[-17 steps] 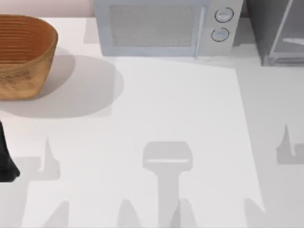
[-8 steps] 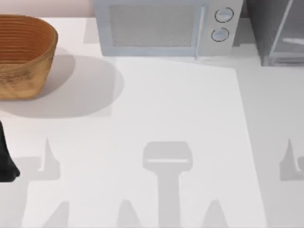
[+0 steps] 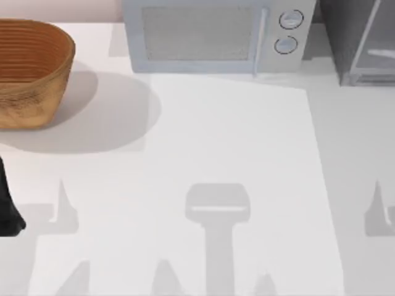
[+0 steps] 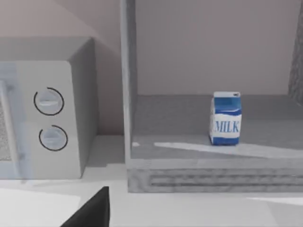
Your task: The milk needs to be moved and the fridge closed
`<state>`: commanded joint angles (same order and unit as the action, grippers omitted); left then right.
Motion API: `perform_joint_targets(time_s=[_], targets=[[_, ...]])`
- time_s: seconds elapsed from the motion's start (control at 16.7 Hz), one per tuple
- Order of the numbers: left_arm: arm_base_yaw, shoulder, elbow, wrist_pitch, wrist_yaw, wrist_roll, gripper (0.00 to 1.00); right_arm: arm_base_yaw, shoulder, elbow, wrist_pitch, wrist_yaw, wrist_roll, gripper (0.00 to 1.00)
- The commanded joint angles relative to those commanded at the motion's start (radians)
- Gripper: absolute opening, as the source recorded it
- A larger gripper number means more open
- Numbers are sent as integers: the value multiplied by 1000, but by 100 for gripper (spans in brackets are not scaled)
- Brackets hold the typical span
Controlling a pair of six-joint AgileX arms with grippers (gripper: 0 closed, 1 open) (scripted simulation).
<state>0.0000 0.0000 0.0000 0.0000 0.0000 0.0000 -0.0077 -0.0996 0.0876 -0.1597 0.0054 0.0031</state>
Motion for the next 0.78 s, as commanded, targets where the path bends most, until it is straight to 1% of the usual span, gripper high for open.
perform_joint_targets(time_s=[0.18, 0.6, 0.78], targets=[[0, 0, 0, 0, 0, 0, 100, 1, -117, 95, -209, 0, -1, 100], [0, 0, 0, 0, 0, 0, 100, 8, -444, 363, -826, -3, -9, 100], [0, 0, 0, 0, 0, 0, 100, 9, -567, 464, -1060, -2, -12, 100]])
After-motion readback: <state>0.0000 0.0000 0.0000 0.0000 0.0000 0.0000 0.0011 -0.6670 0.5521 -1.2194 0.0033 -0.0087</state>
